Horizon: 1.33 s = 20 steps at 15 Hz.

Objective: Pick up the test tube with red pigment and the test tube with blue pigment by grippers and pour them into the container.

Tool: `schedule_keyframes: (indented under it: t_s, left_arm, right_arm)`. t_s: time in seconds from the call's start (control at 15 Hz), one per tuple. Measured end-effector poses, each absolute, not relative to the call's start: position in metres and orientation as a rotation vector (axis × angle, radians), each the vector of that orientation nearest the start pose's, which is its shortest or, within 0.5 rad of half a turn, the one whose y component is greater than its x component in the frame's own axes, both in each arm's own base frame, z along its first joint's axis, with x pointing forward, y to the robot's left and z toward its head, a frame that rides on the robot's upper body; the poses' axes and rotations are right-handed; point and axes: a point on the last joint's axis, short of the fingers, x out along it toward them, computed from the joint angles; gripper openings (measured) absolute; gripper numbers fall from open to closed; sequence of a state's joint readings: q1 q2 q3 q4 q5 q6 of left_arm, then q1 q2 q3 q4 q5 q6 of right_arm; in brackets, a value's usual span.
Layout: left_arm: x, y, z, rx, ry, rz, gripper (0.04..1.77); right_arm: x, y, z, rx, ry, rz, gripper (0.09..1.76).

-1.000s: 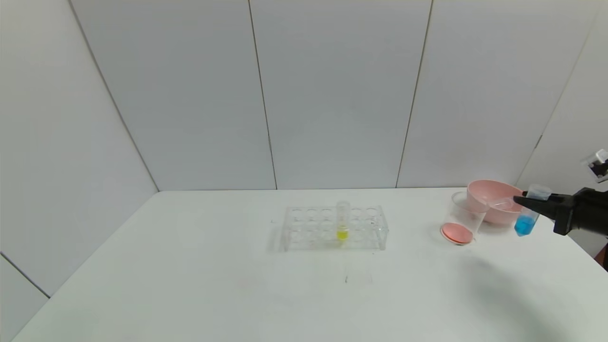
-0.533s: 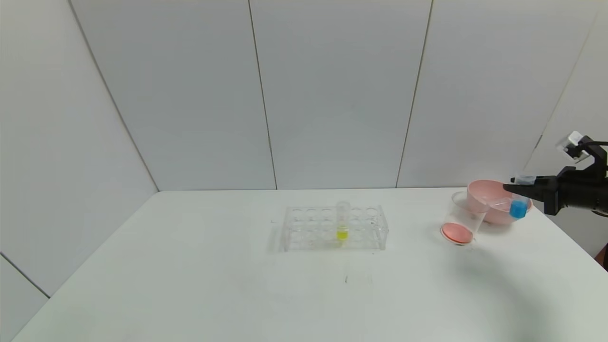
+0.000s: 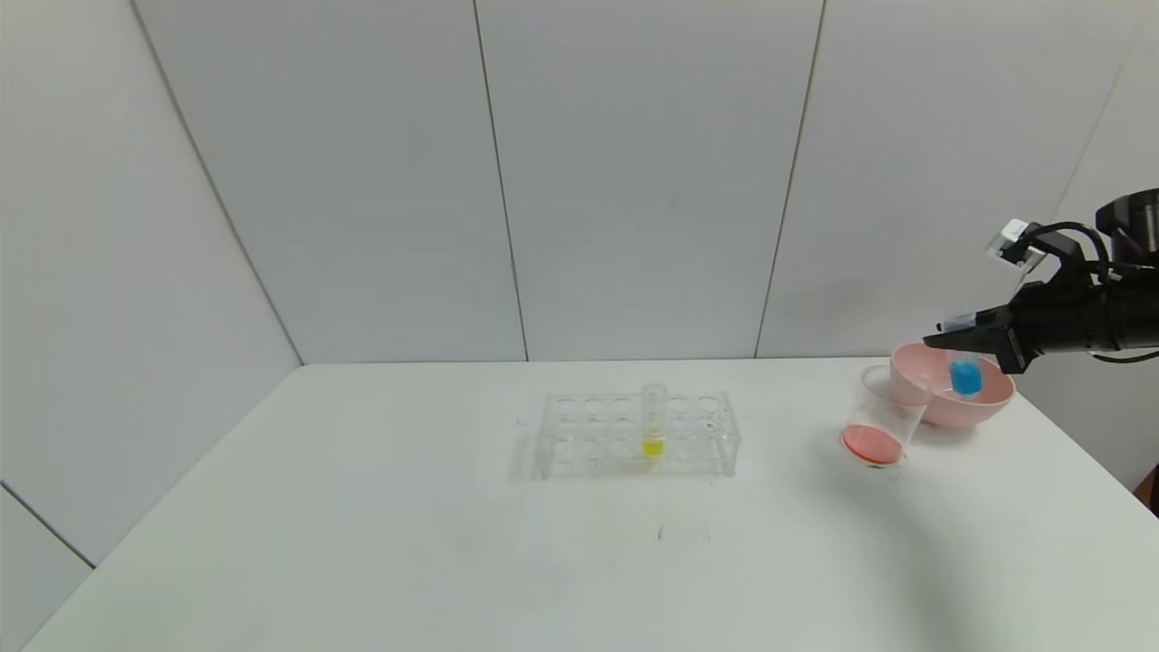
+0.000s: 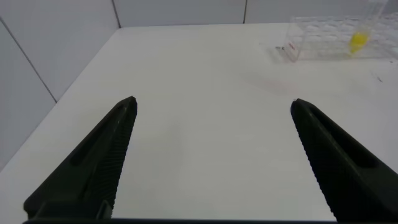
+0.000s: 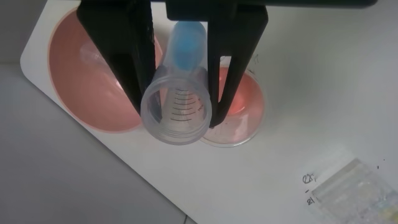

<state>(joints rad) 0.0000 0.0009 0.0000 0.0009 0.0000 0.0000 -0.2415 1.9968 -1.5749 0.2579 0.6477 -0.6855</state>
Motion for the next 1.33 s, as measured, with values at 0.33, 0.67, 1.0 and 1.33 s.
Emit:
schedule_keyframes:
  t_s: [0.33,0.67,1.0,1.33]
  left_arm:
    - [-0.023,0.0,0.075,0.0,0.002,0.0,1.76]
    - [-0.023,0.0,0.075,0.0,0.002,0.0,1.76]
    - [-0.023,0.0,0.075,0.0,0.001,0.0,1.76]
    - [-0.023,0.0,0.075,0.0,0.002,0.0,1.76]
  right_arm:
    - [0.389,-0.074,0.221,-0.46,0.601,0.571,0.53]
    - [0.395,-0.06,0.235,-0.658,0.663,0.575,0.53]
    - [0.397,-0.052,0.235,-0.824,0.743,0.505,0.53]
    - [0.395,-0.034,0.234,-0.93,0.807,0.505,0.53]
